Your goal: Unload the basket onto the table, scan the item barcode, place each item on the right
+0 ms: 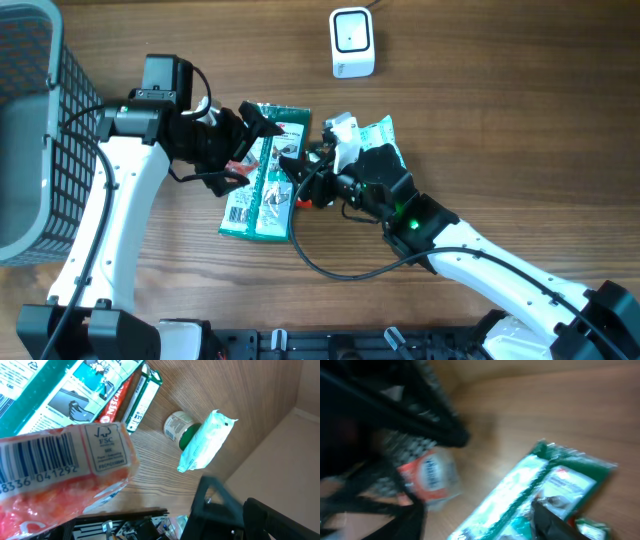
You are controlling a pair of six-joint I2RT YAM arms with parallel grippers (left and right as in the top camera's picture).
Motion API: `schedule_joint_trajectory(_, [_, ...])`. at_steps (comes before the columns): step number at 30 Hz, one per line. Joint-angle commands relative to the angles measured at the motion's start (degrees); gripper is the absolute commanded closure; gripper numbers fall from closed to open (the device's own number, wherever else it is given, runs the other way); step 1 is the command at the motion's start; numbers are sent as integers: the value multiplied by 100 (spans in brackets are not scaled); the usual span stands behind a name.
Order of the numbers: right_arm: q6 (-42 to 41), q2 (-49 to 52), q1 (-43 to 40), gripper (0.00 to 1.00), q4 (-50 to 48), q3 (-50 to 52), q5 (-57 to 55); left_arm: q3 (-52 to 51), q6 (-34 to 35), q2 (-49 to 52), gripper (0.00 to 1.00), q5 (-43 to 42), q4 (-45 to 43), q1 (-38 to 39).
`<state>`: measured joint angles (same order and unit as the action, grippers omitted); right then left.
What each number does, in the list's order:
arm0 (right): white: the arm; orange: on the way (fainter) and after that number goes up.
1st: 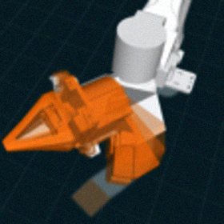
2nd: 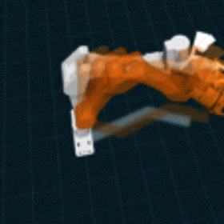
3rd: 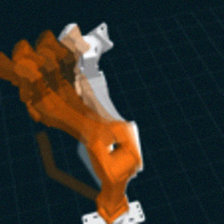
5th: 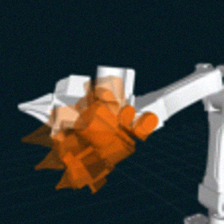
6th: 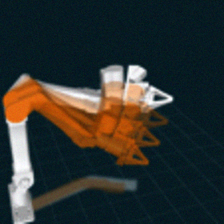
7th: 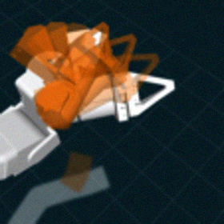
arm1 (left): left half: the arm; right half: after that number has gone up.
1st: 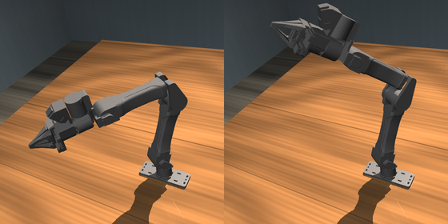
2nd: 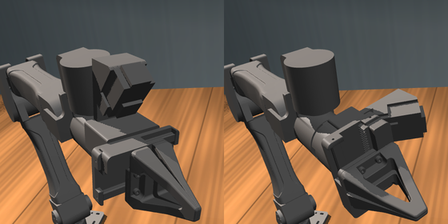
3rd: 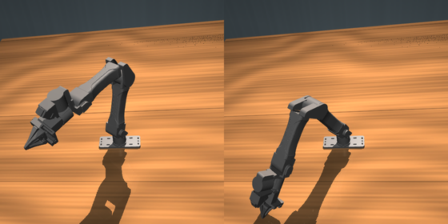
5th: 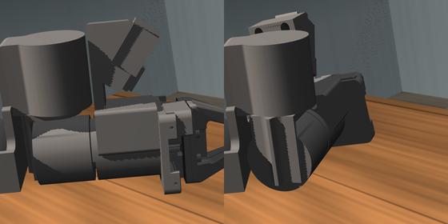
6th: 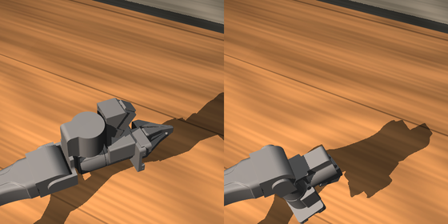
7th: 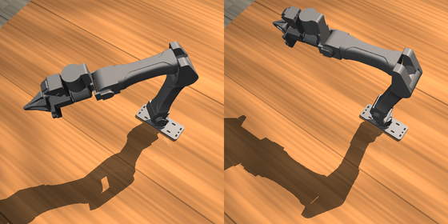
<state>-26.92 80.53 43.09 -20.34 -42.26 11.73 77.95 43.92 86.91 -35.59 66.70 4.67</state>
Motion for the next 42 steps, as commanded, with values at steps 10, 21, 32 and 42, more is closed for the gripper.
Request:
schedule_joint_trajectory(10, [-476,374,20,96,-695,-118,1517,0,-800,9,0,-776,-72,435])
schedule_joint_trajectory(21, [-433,874,-70,94,-660,-116,754,0,-1707,9,0,-1585,-170,483])
schedule_joint_trajectory(32, [-466,883,-411,72,-715,-116,1196,0,-3832,9,0,-2586,-177,289])
schedule_joint_trajectory(42, [-304,662,-986,49,-446,-133,2098,0,-5928,9,0,-2590,-374,-761])
